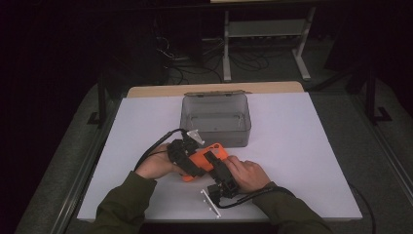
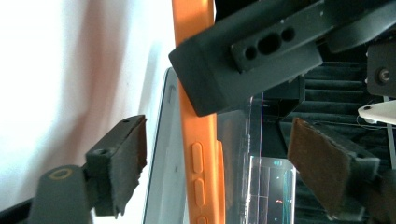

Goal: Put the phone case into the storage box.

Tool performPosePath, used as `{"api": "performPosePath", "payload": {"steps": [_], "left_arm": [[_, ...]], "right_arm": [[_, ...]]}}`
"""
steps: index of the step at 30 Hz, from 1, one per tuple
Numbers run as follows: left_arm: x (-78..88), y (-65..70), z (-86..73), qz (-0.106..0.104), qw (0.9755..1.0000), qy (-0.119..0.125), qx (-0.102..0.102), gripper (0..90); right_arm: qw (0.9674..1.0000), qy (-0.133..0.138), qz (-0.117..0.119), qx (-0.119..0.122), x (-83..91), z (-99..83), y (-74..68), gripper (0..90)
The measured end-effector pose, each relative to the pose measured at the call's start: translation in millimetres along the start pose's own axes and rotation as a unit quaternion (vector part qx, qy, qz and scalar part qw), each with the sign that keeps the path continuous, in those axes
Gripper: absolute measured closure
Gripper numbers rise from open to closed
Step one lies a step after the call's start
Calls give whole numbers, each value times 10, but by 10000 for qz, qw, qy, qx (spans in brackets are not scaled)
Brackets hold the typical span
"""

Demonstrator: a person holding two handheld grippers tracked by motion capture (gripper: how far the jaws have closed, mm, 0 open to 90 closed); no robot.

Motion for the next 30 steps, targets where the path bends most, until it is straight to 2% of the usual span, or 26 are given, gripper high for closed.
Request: {"api": "performPosePath", "payload": {"steps": [8, 17, 30], "left_arm": [[2, -4, -1, -8, 10000, -10, -11, 160], [2, -4, -1, 3, 10000, -8, -3, 160], [2, -9, -4, -2, 10000, -22, 21, 160]], "right_arm": [[10000, -10, 39, 58, 3, 22, -27, 294], [9999, -39, -31, 106, 10, 29, -38, 407], [9999, -38, -34, 137, 24, 41, -47, 521]]}}
Point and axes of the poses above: each handheld gripper's, and its own axes: x roughly backward along the jaws, z roughly out of its top, y roughly to its right, the point moved 1 cm from there along -x, roughly forward along the jaws, and after that the axes turned 10 degrees about z, right-handed, at the moved point
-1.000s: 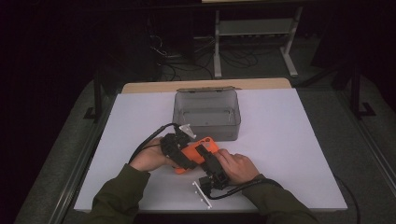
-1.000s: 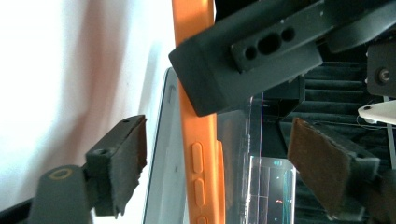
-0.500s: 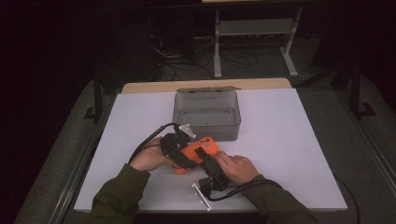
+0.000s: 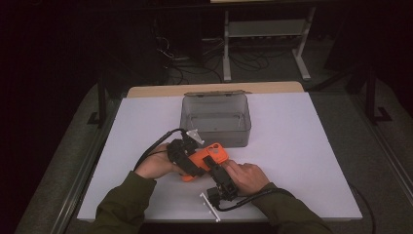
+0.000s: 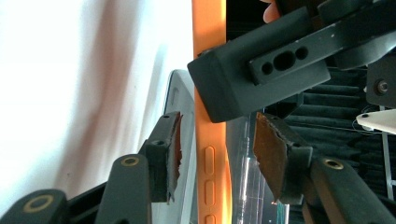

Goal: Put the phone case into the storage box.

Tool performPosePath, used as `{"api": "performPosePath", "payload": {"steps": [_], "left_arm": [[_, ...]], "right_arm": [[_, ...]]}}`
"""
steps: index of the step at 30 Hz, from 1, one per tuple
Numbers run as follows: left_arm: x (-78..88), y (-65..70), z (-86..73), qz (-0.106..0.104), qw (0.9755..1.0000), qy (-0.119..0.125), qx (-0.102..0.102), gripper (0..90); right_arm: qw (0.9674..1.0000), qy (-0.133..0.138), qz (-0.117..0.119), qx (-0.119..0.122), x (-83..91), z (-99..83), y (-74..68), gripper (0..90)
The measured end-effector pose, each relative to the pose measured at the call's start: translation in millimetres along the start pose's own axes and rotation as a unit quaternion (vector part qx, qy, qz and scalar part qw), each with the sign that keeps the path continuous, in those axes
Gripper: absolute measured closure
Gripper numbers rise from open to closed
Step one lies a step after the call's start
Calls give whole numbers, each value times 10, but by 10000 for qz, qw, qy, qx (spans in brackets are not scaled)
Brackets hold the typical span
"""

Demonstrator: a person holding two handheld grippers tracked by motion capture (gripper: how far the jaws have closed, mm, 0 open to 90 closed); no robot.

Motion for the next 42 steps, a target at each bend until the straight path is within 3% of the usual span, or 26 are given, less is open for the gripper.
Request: {"api": "performPosePath", "payload": {"steps": [22, 42], "left_arm": [[0, -6, 0, -11, 10000, 7, 28, 160], [4, -1, 3, -28, 10000, 10, 37, 160]], "right_arm": [[10000, -20, 39, 26, 8, 9, 1, 668], [9999, -42, 39, 131, 5, 19, -15, 729]]}}
Point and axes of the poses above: each handheld gripper's, and its own axes: x roughly backward along the jaws, z roughly out of its top, y roughly to its right, the point moved 1 cm from there along -x, roughly forward along the jaws, and after that the axes turned 10 degrees about z, right-handed, at the moved point
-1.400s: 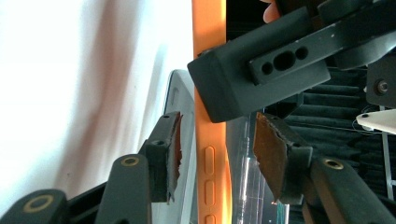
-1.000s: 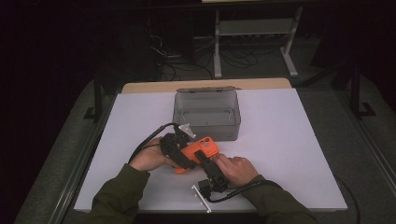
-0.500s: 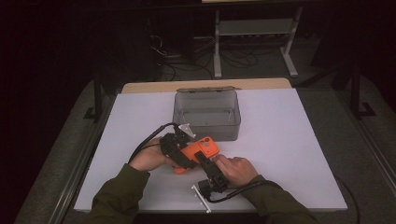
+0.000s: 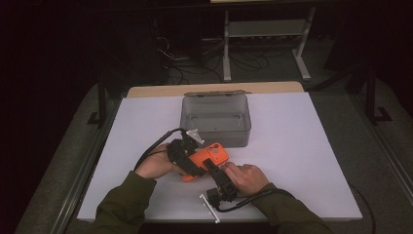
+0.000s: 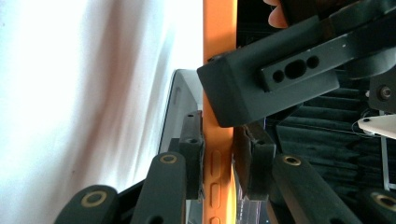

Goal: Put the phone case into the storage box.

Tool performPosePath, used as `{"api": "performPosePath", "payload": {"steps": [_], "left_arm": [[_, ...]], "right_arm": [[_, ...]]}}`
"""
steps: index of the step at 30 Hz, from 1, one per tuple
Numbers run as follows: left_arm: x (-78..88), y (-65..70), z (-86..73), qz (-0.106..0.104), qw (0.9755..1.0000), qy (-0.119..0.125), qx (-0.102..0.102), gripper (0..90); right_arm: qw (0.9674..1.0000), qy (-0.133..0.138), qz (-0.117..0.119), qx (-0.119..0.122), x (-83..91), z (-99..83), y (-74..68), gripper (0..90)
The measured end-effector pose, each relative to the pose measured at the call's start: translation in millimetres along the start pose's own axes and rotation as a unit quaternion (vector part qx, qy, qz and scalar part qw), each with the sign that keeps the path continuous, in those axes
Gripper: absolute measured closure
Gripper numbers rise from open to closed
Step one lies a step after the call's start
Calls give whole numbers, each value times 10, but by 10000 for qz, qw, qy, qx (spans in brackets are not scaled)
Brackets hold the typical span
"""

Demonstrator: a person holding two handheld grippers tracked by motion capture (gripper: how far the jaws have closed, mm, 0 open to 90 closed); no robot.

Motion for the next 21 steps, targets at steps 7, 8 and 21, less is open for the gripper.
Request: {"api": "performPosePath", "payload": {"steps": [7, 8, 21], "left_arm": [[2, 3, 0, -16, 10000, -5, -1, 160], [2, 4, 0, -15, 10000, -5, -2, 160], [2, 0, 1, -88, 10000, 13, 9, 157]], "right_arm": [[10000, -31, 9, -1, -4, -2, -9, 749], [10000, -33, 6, 5, -5, -2, -11, 751], [9998, -88, -51, 143, 8, 7, -11, 784]]}}
Point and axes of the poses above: each handheld gripper's, and its own axes: x roughly backward along the jaws, z roughly out of its top, y roughly to its right, the point moved 1 cm from there along -x, roughly forward along the jaws, and after that the axes turned 10 degrees about z, right-handed, at the moved point
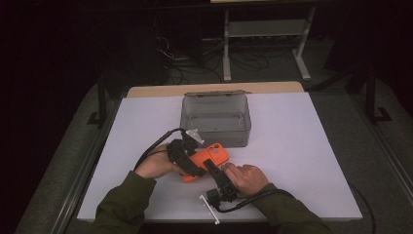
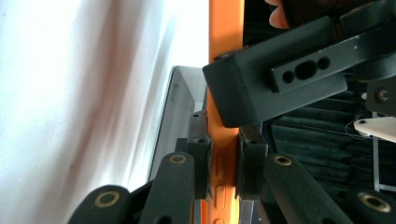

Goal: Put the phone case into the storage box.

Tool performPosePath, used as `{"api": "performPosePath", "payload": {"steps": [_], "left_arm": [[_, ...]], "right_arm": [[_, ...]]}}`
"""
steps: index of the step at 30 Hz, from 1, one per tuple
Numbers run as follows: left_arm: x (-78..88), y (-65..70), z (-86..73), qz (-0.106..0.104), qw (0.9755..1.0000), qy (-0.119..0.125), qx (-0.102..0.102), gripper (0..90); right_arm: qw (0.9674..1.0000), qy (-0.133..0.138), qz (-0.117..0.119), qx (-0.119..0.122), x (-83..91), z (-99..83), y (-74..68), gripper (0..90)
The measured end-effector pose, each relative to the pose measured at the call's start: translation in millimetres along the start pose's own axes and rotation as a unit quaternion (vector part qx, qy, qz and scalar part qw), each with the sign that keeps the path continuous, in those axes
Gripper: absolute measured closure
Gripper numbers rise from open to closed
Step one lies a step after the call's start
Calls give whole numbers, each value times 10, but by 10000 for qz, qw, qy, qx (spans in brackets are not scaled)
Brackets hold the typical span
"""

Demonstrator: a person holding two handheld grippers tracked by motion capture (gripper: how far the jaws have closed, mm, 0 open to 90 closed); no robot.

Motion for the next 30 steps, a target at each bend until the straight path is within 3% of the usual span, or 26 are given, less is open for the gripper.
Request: {"api": "performPosePath", "payload": {"steps": [11, 16, 30], "left_arm": [[63, -24, -12, -64, 9997, 247, -50, 157], [155, -47, -19, -89, 9992, 396, -68, 181], [392, -165, -125, 4, 9974, 712, 130, 180]], "right_arm": [[9999, -16, -67, -94, 19, -20, 28, 793], [9999, -56, 39, -105, 3, -38, 3, 796], [9999, -47, 23, -143, 5, -63, 13, 796]]}}
Point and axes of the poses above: each handheld gripper's, and its own axes: x roughly backward along the jaws, z roughly out of its top, y roughly to its right, the point moved 1 cm from there along -x, roughly forward along the jaws, and after that the axes turned 10 degrees about z, right-handed, at the moved point
